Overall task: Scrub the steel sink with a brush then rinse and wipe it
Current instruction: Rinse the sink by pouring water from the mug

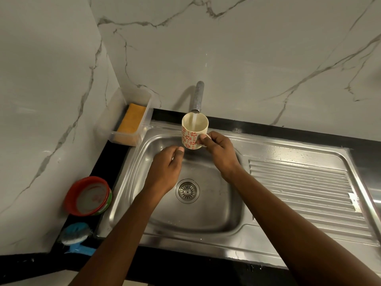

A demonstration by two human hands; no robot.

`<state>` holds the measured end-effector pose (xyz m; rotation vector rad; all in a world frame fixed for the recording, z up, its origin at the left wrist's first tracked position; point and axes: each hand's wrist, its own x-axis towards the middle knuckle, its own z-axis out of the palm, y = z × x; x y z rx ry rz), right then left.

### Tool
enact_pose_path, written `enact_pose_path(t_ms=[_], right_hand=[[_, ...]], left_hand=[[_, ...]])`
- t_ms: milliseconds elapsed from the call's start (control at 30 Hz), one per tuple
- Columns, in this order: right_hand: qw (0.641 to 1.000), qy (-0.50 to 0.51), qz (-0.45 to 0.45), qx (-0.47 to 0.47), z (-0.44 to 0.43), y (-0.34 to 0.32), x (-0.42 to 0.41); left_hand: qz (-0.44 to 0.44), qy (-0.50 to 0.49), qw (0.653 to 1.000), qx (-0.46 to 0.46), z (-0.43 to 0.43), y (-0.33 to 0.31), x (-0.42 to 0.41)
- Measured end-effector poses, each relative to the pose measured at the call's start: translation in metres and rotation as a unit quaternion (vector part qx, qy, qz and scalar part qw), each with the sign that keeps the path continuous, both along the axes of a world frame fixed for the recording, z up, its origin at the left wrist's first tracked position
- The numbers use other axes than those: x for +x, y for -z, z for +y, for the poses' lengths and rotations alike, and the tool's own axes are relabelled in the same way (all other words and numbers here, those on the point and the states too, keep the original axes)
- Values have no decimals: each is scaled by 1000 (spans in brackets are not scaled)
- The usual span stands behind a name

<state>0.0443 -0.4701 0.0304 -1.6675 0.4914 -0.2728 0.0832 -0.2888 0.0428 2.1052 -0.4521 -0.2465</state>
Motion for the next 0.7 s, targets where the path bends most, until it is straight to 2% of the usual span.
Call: enact_pose_path(t_ms=[700], right_hand=[[1000,1,5,24,-3,3,-5]], left_hand=[[4,1,1000,4,-1,-1,-2]])
